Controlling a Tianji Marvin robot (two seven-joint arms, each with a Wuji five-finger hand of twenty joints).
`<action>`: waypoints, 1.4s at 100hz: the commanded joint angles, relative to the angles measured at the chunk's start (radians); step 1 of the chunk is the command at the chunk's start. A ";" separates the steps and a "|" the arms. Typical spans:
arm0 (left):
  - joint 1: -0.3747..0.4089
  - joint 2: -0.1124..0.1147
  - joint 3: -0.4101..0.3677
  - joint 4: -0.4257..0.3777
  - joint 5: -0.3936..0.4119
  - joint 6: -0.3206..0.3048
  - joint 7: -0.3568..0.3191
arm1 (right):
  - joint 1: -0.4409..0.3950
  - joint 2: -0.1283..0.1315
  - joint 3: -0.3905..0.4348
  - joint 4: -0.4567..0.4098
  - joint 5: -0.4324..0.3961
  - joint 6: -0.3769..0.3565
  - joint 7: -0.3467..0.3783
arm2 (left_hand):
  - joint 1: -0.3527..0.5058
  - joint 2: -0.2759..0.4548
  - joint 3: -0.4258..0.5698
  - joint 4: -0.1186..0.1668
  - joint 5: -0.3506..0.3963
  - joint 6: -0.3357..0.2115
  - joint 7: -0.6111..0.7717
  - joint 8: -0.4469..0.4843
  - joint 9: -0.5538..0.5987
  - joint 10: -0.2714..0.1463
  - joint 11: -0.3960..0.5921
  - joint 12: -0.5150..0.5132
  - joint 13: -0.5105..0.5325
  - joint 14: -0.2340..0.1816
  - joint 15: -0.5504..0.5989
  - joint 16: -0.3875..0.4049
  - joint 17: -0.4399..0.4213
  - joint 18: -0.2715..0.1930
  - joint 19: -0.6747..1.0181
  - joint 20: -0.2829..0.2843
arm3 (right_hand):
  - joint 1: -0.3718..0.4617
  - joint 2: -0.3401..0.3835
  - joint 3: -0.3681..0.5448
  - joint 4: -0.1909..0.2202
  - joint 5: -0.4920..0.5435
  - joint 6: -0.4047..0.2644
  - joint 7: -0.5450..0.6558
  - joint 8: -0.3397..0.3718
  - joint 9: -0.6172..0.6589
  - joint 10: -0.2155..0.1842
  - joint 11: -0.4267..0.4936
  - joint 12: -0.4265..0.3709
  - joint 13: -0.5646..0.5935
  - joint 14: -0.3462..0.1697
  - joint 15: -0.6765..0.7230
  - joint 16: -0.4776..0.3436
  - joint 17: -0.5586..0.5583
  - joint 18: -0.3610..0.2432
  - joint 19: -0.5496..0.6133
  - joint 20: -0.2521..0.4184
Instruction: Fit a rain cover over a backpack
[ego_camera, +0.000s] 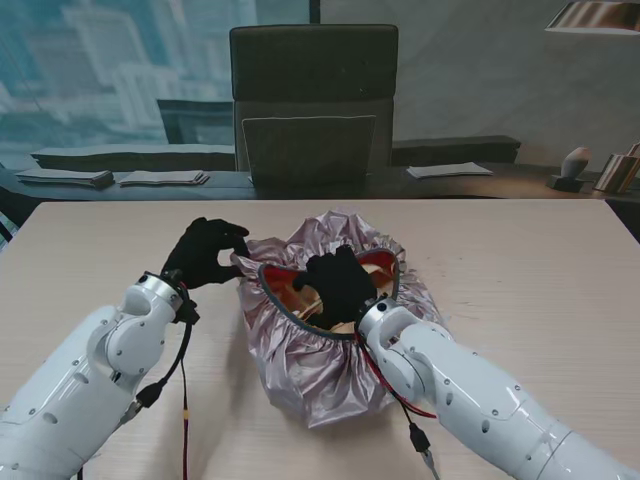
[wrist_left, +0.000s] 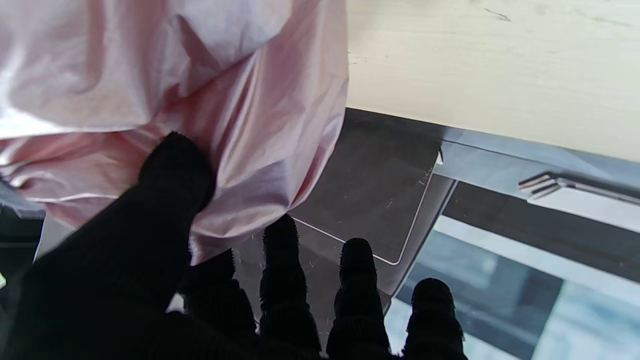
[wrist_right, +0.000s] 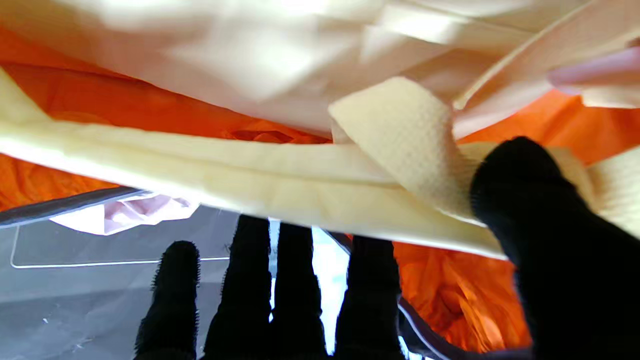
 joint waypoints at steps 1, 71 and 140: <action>-0.014 0.004 -0.008 0.006 0.034 0.000 -0.022 | -0.015 0.009 0.017 -0.014 0.018 -0.012 -0.022 | 0.013 0.025 0.046 -0.007 0.010 -0.062 0.088 0.026 -0.036 -0.020 0.014 -0.003 -0.004 -0.013 0.017 0.018 0.001 0.009 0.018 0.021 | -0.081 -0.003 -0.024 0.028 -0.155 0.046 -0.032 -0.053 -0.087 -0.035 -0.032 -0.029 -0.054 -0.022 -0.057 -0.040 -0.025 0.010 -0.073 0.012; -0.090 0.032 -0.048 0.072 0.226 0.042 -0.009 | -0.271 -0.003 0.385 -0.148 0.133 -0.238 -0.131 | 0.047 0.022 0.021 0.007 -0.004 -0.046 0.107 0.000 -0.094 -0.001 0.047 -0.003 -0.046 0.004 0.063 0.037 -0.126 -0.014 0.331 -0.008 | -0.061 0.220 -0.383 0.137 -0.197 0.074 0.085 -0.279 0.019 -0.010 -0.120 -0.060 0.003 -0.017 -0.130 -0.076 -0.011 -0.012 -0.068 0.074; -0.149 0.049 0.089 0.111 0.014 0.020 -0.315 | -0.276 -0.021 0.421 -0.103 0.231 -0.285 -0.142 | -0.317 -0.141 0.051 -0.005 -0.546 0.298 -0.622 -0.351 -0.295 0.146 -0.319 -0.164 -0.155 0.014 -0.195 -0.076 -0.143 -0.004 0.077 -0.086 | -0.068 0.251 -0.402 0.140 -0.173 0.060 0.072 -0.278 0.050 0.003 -0.145 -0.060 0.029 -0.008 -0.139 -0.079 -0.014 -0.015 -0.022 0.031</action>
